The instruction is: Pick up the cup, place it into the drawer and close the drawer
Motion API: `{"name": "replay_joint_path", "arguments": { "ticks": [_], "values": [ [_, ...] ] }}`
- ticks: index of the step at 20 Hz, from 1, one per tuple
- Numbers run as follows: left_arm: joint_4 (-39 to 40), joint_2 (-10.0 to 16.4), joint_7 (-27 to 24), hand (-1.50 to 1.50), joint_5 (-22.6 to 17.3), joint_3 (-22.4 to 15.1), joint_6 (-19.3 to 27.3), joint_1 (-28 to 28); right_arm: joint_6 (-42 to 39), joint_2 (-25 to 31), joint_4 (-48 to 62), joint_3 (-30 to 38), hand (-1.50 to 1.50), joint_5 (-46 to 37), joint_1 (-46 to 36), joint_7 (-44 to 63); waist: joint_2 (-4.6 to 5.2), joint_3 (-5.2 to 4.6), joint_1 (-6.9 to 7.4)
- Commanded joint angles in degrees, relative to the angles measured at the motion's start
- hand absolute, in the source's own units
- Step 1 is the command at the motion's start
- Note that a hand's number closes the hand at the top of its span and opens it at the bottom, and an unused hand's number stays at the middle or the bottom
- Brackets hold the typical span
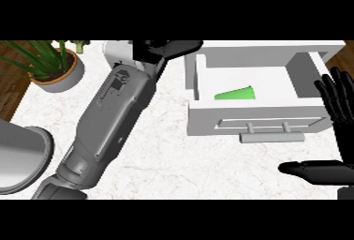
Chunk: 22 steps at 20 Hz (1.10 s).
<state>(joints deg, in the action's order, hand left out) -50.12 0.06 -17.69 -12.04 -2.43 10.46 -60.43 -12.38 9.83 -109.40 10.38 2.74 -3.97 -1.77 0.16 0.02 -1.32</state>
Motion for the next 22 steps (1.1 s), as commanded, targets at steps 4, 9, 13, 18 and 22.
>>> {"name": "replay_joint_path", "arguments": {
  "ticks": [4,9,13,18,22],
  "values": [
    [9.6,-0.1,2.1,1.50,-8.9,-7.1,6.9,-8.2,-0.5,0.5,5.1,0.5,-1.50,-0.2,-3.4,-2.4,0.19,0.02,-0.58],
    [16.9,-0.1,-1.8,1.50,-11.6,-9.6,6.2,-10.0,0.1,-0.4,-2.1,-0.2,-1.50,-0.3,0.9,0.3,0.16,0.00,-0.87],
    [20.2,-0.1,-3.8,1.50,-16.8,-16.2,8.9,-10.8,-2.1,1.6,3.3,1.4,-1.50,0.8,-1.3,-1.9,0.48,0.04,-2.03],
    [22.2,-0.1,-2.4,1.50,-20.4,-22.4,12.9,-11.3,-2.1,1.3,0.8,0.2,-1.50,1.4,-2.3,0.3,0.53,0.04,-2.64],
    [25.5,-0.1,0.5,1.50,-19.0,-26.4,12.0,-13.2,-0.7,0.4,2.3,-0.6,-1.50,0.1,-3.8,1.2,0.67,0.04,-2.49]
  ]
}}
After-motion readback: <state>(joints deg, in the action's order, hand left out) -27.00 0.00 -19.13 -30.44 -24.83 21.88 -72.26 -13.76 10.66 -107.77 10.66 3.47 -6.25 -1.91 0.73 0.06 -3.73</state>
